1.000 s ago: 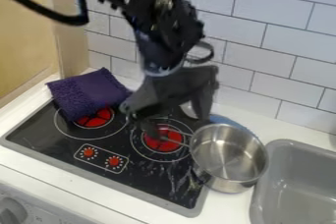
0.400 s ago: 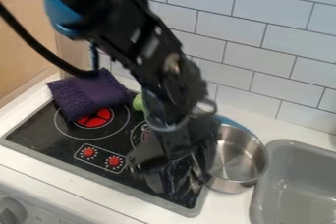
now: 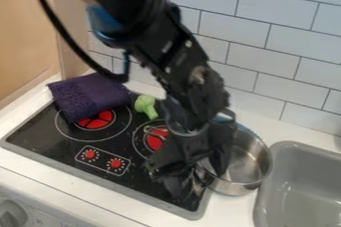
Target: Moved the silver pot to the lower left side of the left burner
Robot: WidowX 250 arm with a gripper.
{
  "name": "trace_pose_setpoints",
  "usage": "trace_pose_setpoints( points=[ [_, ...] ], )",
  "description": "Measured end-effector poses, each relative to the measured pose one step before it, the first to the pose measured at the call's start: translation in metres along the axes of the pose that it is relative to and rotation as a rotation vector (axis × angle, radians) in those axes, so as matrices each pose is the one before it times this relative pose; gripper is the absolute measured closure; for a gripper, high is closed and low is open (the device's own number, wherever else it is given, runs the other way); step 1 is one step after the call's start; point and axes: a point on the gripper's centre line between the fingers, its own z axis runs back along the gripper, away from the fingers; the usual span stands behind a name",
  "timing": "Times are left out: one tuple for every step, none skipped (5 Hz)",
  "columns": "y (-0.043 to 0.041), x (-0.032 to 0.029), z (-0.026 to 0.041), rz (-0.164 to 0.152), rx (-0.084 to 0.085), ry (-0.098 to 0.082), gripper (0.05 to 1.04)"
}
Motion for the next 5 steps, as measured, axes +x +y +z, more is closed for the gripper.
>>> trace_pose_setpoints(
  points=[
    [-0.00555,0.00205,-0.00393,-0.0084,0.0061,-0.0072,0.085],
    [0.00029,0.00075,-0.00486,0.0075,0.0155,0.0013,0.146],
    [0.00147,0.00185,-0.00232,-0.0113,0.0135,-0.0109,0.462],
    [-0.00197,0.00283,-0.00041,-0.0050,-0.0003,-0.0127,0.767],
    [-0.00150,0.00152,0.00024,-0.0018,0.0026,-0.0040,0.953]
  ],
)
